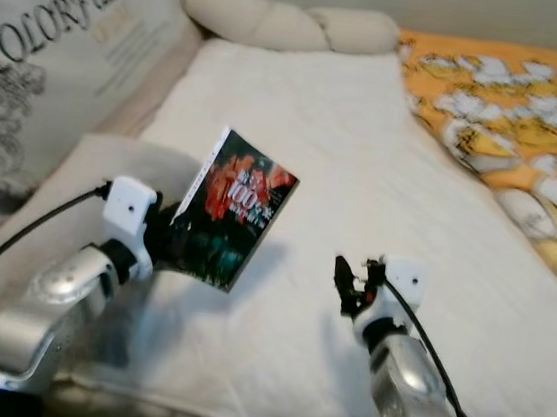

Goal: Clean up the room

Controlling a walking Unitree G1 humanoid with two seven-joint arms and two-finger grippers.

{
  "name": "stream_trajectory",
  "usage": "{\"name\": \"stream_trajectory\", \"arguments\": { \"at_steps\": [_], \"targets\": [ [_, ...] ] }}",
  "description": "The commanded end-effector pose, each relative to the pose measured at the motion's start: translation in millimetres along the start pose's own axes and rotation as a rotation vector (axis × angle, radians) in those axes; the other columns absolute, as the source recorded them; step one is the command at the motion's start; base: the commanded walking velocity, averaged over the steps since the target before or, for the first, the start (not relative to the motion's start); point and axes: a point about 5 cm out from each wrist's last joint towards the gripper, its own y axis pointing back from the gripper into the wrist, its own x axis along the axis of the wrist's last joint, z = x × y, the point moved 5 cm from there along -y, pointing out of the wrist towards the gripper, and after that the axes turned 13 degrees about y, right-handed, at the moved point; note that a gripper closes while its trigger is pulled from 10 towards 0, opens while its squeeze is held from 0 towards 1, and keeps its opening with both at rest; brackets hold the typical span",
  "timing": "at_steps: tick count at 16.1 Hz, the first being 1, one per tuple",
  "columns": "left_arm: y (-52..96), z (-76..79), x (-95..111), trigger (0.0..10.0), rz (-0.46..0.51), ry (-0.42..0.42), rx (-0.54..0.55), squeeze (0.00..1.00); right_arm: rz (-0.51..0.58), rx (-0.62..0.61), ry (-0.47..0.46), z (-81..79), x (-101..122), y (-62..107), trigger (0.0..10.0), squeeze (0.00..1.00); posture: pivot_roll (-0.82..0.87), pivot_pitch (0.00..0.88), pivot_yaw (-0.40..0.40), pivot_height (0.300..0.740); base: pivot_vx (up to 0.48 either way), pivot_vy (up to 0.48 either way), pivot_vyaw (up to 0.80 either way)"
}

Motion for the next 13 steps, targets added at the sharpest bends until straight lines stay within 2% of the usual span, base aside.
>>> {"name": "stream_trajectory", "arguments": {
  "at_steps": [1, 4, 7, 10, 13],
  "targets": [
    [2.3, 1.2, 5.7, 10.0, 0.012, 0.011, -0.009, 0.00, -0.007, -0.001, 0.001, 1.3, -0.6, 3.3, 10.0, 0.00, -0.04, 0.000, 0.060, 0.740, 0.000, 0.000, 0.00],
    [1.4, 0.9, 2.0, 10.0, -0.010, 0.066, -0.005, 0.00, -0.015, 0.000, 0.005, 9.1, -1.4, 7.3, 10.0, 0.00, -0.03, 0.000, 0.063, 0.740, 0.000, 0.000, 0.00],
    [0.8, -1.3, -1.6, 10.0, -0.046, 0.085, 0.001, 0.00, -0.027, 0.032, 0.031, 16.4, 0.1, 7.7, 10.0, 0.00, -0.03, 0.000, 0.061, 0.740, 0.000, 0.000, 0.00],
    [-1.5, 2.0, -4.4, 10.0, -0.066, 0.058, -0.011, 0.00, -0.038, 0.028, 0.046, 26.3, 0.7, 9.2, 10.0, 0.00, -0.03, 0.000, 0.060, 0.740, 0.000, 0.000, 0.00],
    [-3.0, 3.0, -6.2, 10.0, -0.077, 0.048, -0.012, 0.00, -0.048, 0.038, 0.047, 22.8, -1.9, 10.5, 10.0, 0.00, -0.04, 0.000, 0.062, 0.740, 0.000, 0.000, 0.00]
  ]
}}
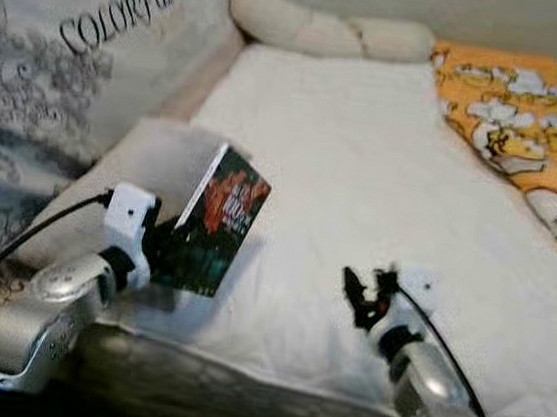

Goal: Clean up the room

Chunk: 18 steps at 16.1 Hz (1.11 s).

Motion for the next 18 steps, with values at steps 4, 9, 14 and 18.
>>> {"name": "stream_trajectory", "arguments": {
  "at_steps": [4, 9, 14, 18],
  "targets": [
    [-4.0, 3.1, 11.0, 10.0, 0.029, -0.024, -0.005, 0.00, 0.015, 0.013, -0.001, -3.8, 6.5, -0.3, 10.0, 0.00, -0.04, 0.000, 0.061, 0.740, 0.000, 0.000, 0.00],
    [-6.4, 1.1, 11.8, 10.0, 0.027, -0.035, 0.012, 0.00, 0.009, 0.019, -0.007, -7.4, 5.1, -0.5, 10.0, 0.00, -0.04, 0.000, 0.057, 0.740, 0.000, 0.000, 0.00],
    [-40.9, 7.1, 40.5, 10.0, 0.025, 0.067, -0.109, 0.00, 0.024, 0.058, 0.029, 2.0, 13.9, -0.3, 10.0, 0.00, -0.05, 0.000, 0.054, 0.740, 0.000, 0.000, 0.00],
    [-81.0, 25.8, 52.8, 10.0, 0.007, 0.356, -0.227, 0.00, 0.066, 0.273, 0.083, -6.1, 32.3, 9.0, 10.0, 0.00, -0.10, 0.000, 0.070, 0.740, 0.000, 0.000, 0.00]
  ]
}}
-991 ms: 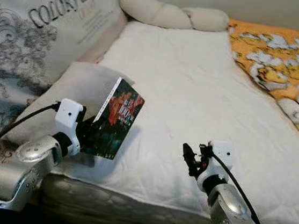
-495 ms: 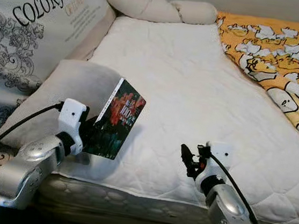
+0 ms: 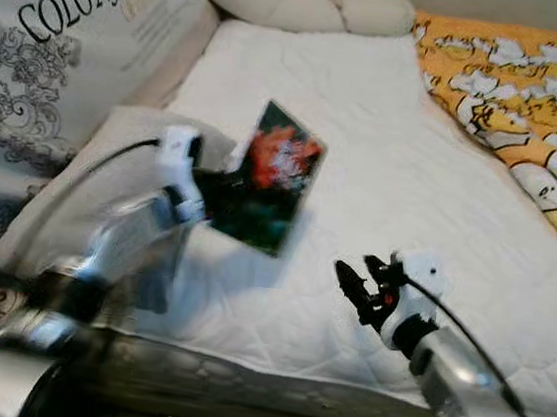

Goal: Clean up the room

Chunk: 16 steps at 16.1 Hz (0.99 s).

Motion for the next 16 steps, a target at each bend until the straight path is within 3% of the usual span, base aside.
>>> {"name": "stream_trajectory", "arguments": {
  "at_steps": [1, 3, 6, 8, 10, 13, 16],
  "targets": [
    [-6.2, -3.2, 3.1, 10.0, 0.021, 0.097, -0.012, 0.00, 0.020, 0.085, 0.004, -7.7, 10.7, 1.4, 10.0, 0.00, -0.13, 0.000, 0.069, 0.740, 0.000, 0.000, 0.00],
    [-19.4, -11.6, -14.0, 10.0, -0.017, 0.189, 0.020, 0.00, 0.014, 0.156, -0.003, -11.7, 18.3, 11.6, 10.0, 0.00, -0.17, 0.000, 0.059, 0.740, 0.000, 0.000, 0.00],
    [-22.2, -25.1, -38.0, 10.0, -0.068, 0.165, 0.094, 0.00, -0.031, 0.197, -0.006, -19.0, 16.9, 31.2, 10.0, 0.00, -0.23, 0.000, 0.047, 0.740, 0.000, 0.000, 0.00],
    [-16.9, -43.8, -62.9, 10.0, -0.121, 0.113, 0.182, 0.00, -0.076, 0.198, -0.010, -23.1, 13.5, 48.1, 10.0, 0.00, -0.27, 0.000, 0.039, 0.740, 0.000, 0.000, 0.00],
    [-13.9, -52.6, -74.4, 10.0, -0.145, 0.041, 0.230, 0.00, -0.098, 0.200, -0.009, -26.0, 13.9, 56.2, 10.0, 0.00, -0.30, 0.017, 0.034, 0.740, 0.000, 0.000, 0.00],
    [-10.1, -66.2, -73.6, 10.0, -0.145, -0.159, 0.344, 0.00, -0.114, 0.208, -0.004, -35.7, 17.6, 63.7, 10.0, 0.00, -0.33, 0.037, 0.027, 0.740, 0.000, 0.000, 0.00],
    [-8.8, -71.7, -65.5, 10.0, -0.111, -0.218, 0.406, 0.00, -0.129, 0.206, -0.007, -38.9, 18.1, 67.9, 10.0, 0.00, -0.35, 0.048, 0.023, 0.740, 0.000, 0.000, 0.00]
  ]
}}
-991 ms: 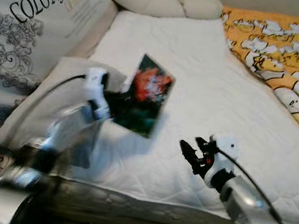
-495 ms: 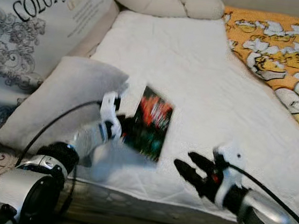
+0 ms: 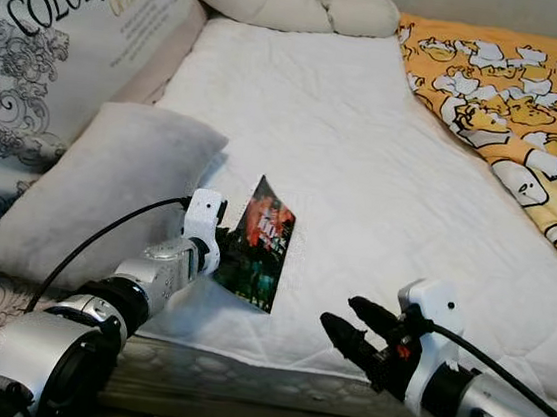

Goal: Clean up the room

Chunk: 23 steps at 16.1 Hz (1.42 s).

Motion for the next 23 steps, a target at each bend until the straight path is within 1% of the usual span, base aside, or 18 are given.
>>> {"name": "stream_trajectory", "arguments": {
  "at_steps": [1, 2, 3, 4, 5, 6, 9, 10, 13, 15, 16, 17, 18, 19, 20, 21, 23],
  "targets": [
    [-0.8, 1.0, 16.5, 10.0, 0.050, -0.030, 0.017, 0.00, -0.010, -0.015, 0.010, 0.2, 2.4, 4.5, 10.0, 0.00, -0.36, 0.051, 0.021, 0.740, 0.000, 0.000, 0.00],
    [-0.5, -1.8, 17.9, 10.0, 0.062, -0.041, 0.041, 0.00, -0.017, -0.018, 0.010, -0.7, 2.6, 5.6, 10.0, 0.00, -0.36, 0.056, 0.019, 0.740, 0.000, 0.000, 0.00],
    [-0.3, -3.9, 18.3, 10.0, 0.064, -0.053, 0.058, 0.24, -0.024, -0.018, 0.012, -1.1, 2.2, 6.6, 10.0, 0.00, -0.37, 0.062, 0.018, 0.740, 0.000, 0.000, 0.00],
    [0.2, -6.9, 19.2, 10.0, 0.068, -0.066, 0.078, 1.00, -0.036, -0.015, 0.014, -1.8, 0.9, 7.6, 10.0, 0.00, -0.37, 0.062, 0.017, 0.740, 0.000, 0.000, 0.00],
    [0.9, -11.0, 20.8, 10.0, 0.073, -0.081, 0.107, 1.00, -0.055, -0.014, 0.018, -3.0, -1.0, 9.2, 10.0, 0.00, -0.38, 0.062, 0.016, 0.740, 0.000, 0.000, 0.00],
    [1.6, -14.5, 22.2, 10.0, 0.080, -0.077, 0.126, 1.00, -0.063, -0.015, 0.019, -3.6, -1.8, 9.7, 10.0, 0.00, -0.38, 0.061, 0.014, 0.740, 0.000, 0.000, 0.00],
    [4.5, -25.7, 25.1, 10.0, 0.091, -0.094, 0.179, 1.00, -0.071, -0.026, 0.022, -2.4, -2.8, 9.1, 10.0, 0.00, -0.38, 0.059, 0.011, 0.740, 0.000, 0.000, 0.00],
    [5.4, -28.8, 25.6, 10.0, 0.094, -0.098, 0.192, 1.00, -0.074, -0.032, 0.023, -1.4, -3.0, 8.8, 10.0, 0.00, -0.37, 0.058, 0.010, 0.740, 0.000, 0.000, 0.00],
    [12.1, -49.6, 22.6, 10.0, 0.086, -0.129, 0.250, 1.00, -0.069, -0.063, 0.026, 6.1, -2.3, 3.8, 10.0, 0.00, -0.35, 0.030, 0.014, 0.740, 0.000, 0.000, 0.00],
    [14.2, -54.8, 20.6, 10.0, 0.082, -0.131, 0.247, 1.00, -0.063, -0.071, 0.026, 8.7, -2.1, 0.5, 10.0, 0.00, -0.34, 0.024, 0.016, 0.740, 0.000, 0.000, 0.00],
    [14.9, -54.4, 22.5, 10.0, 0.089, -0.108, 0.206, 0.59, -0.061, -0.073, 0.028, 10.0, -2.2, -2.1, 10.0, 0.00, -0.32, 0.009, 0.023, 0.740, 0.000, 0.000, 0.00],
    [15.0, -53.3, 23.7, 10.0, 0.092, -0.100, 0.183, 0.00, -0.061, -0.073, 0.029, 10.5, -2.6, -3.4, 10.0, 0.00, -0.32, 0.005, 0.024, 0.740, 0.000, 0.000, 0.00],
    [12.7, -34.8, 24.3, 10.0, 0.078, -0.082, 0.012, 0.00, -0.071, -0.099, 0.032, 17.1, -6.8, -7.1, 10.0, 0.00, -0.28, 0.000, 0.032, 0.740, 0.000, 0.000, 0.00],
    [12.2, -24.1, 21.7, 10.0, 0.059, -0.101, -0.075, 0.00, -0.075, -0.110, 0.032, 19.9, -8.5, -8.4, 10.0, 0.00, -0.28, 0.000, 0.035, 0.740, 0.000, 0.000, 0.00],
    [12.9, -5.9, 11.9, 10.0, 0.003, -0.172, -0.222, 0.00, -0.084, -0.120, 0.039, 23.6, -10.5, -10.4, 10.0, 0.00, -0.27, 0.000, 0.038, 0.740, 0.000, 0.000, 0.00],
    [15.7, 8.4, -3.3, 10.0, -0.073, -0.273, -0.348, 0.00, -0.096, -0.113, 0.052, 24.8, -12.3, -11.4, 10.0, 0.00, -0.27, 0.000, 0.042, 0.740, 0.000, 0.000, 0.00],
    [21.4, 19.8, -25.7, 10.0, -0.189, -0.392, -0.477, 0.00, -0.119, -0.077, 0.077, 23.1, -13.4, -7.5, 10.0, 0.00, -0.27, 0.000, 0.045, 0.740, 0.000, 0.000, 0.00]
  ]
}}
